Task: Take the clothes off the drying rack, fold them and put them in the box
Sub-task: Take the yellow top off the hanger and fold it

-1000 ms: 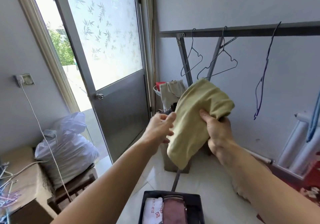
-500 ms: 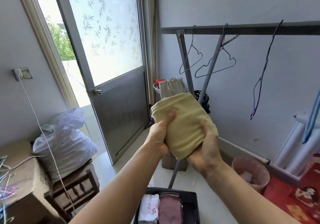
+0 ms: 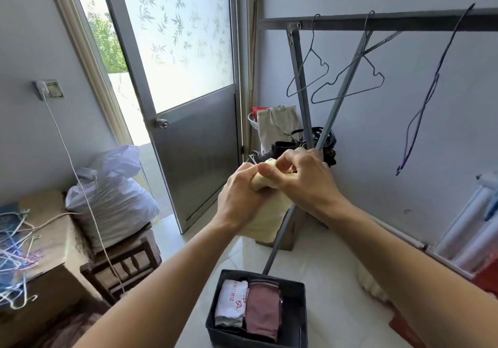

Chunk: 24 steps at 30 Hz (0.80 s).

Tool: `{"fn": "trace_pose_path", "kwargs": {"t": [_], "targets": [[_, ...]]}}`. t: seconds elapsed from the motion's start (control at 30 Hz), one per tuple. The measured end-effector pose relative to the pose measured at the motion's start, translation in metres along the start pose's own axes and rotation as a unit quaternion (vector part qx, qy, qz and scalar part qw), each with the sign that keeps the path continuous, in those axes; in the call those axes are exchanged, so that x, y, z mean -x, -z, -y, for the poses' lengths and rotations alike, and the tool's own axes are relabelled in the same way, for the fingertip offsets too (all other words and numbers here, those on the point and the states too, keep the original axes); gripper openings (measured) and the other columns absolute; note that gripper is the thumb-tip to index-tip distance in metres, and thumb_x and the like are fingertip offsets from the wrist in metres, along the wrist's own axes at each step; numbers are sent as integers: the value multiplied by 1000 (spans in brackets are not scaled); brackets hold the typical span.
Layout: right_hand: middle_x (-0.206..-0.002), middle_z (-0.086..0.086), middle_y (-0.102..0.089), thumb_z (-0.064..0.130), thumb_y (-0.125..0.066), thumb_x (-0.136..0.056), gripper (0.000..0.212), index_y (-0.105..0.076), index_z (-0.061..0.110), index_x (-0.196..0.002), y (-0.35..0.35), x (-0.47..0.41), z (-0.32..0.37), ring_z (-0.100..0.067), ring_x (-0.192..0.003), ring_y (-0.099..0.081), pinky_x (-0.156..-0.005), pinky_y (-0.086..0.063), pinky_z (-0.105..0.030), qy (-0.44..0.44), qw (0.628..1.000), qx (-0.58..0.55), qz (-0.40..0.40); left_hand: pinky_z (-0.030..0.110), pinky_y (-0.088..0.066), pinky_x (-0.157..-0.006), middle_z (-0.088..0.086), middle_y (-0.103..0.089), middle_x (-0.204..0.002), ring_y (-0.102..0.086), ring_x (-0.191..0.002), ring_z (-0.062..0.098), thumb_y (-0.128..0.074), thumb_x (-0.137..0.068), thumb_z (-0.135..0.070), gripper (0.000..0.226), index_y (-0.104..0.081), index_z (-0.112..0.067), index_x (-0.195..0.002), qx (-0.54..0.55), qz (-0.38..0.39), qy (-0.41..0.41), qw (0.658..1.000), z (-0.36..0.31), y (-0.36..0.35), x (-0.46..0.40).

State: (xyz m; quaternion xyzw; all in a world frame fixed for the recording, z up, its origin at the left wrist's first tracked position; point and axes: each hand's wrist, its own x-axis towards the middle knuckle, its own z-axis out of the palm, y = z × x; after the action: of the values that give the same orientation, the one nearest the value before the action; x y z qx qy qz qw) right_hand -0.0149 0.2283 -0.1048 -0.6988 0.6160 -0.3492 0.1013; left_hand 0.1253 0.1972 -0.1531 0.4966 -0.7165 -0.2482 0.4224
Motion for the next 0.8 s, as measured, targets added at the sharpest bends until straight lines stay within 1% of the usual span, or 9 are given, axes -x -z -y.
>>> {"fn": "trace_pose_path", "kwargs": {"t": [0.1, 0.2, 0.3, 0.4, 0.47, 0.53, 0.63, 0.7, 0.8], "targets": [[-86, 12, -55, 40, -59, -91, 19, -60, 28, -76, -12, -10, -1, -15, -94, -52, -90, -43, -39, 4, 999, -47, 9, 40, -53, -71, -12, -56, -91, -60, -81, 15, -60, -74, -55, 32, -69, -34, -96, -50, -11, -18, 999, 3, 3, 0], [-84, 2, -63, 25, -57, -96, 19, -65, 20, -79, -30, -26, -5, -6, -78, -55, -70, -46, -18, -26, 969, -244, -5, 41, -54, -74, -10, -60, -99, -61, -85, 19, -69, -72, -50, 41, -65, -28, -106, -90, 10, -19, 996, 23, 8, -11], [-82, -10, -62, 21, -55, -98, 21, -61, 11, -80, -55, -46, -9, -5, -71, -54, -63, -44, -17, -39, 948, -313, -46, 42, -55, -75, -6, -69, -90, -64, -82, 17, -74, -60, -52, 45, -65, -31, -99, -84, 74, 15, 994, 47, 16, -30], [-70, -1, -54, 21, -55, -98, 24, -57, 12, -76, -86, -72, -15, 0, -62, -49, -58, -41, -15, -44, 946, -316, -60, 39, -58, -73, -4, -72, -81, -68, -76, 13, -83, -59, -47, 38, -71, -25, -87, -50, 140, 63, 987, 68, 29, -52], [-76, 7, -56, 31, -58, -96, 21, -60, 19, -79, -109, -93, -24, 2, -66, -51, -67, -45, -19, -44, 957, -282, -44, 37, -60, -72, -1, -75, -81, -71, -74, 12, -87, -66, -37, 32, -73, -20, -89, 22, 162, 111, 980, 86, 38, -66], [-96, 16, -56, 57, -57, -87, 25, -60, 33, -89, -132, -110, -35, -2, -93, -56, -89, -47, -36, -67, 970, -232, -31, 38, -61, -76, 3, -76, -87, -74, -81, 18, -86, -72, -27, 29, -73, -15, -96, 119, 164, 167, 965, 108, 45, -79], [-127, 17, -43, 80, -56, -64, 72, -46, 40, -124, -167, -121, -47, -9, -124, -43, -107, -37, -43, -157, 957, -244, -5, 36, -60, -77, 11, -76, -98, -73, -92, 25, -83, -76, -16, 34, -70, -8, -106, 251, 139, 255, 923, 142, 54, -100], [-139, 1, -48, 67, -70, -69, 80, -44, 28, -134, -188, -126, -53, -10, -118, -54, -97, -48, -31, -223, 913, -340, 40, 36, -59, -79, 14, -74, -106, -71, -98, 27, -82, -73, -16, 42, -69, -5, -112, 337, 142, 304, 880, 166, 60, -113], [-122, -17, -67, 51, -66, -82, 56, -62, 12, -122, -208, -134, -56, -24, -103, -69, -85, -58, -37, -331, 746, -551, 176, 43, -56, -91, 16, -70, -118, -67, -110, 32, -76, -76, -26, 51, -65, -7, -121, 432, 159, 372, 806, 194, 62, -124]]}}
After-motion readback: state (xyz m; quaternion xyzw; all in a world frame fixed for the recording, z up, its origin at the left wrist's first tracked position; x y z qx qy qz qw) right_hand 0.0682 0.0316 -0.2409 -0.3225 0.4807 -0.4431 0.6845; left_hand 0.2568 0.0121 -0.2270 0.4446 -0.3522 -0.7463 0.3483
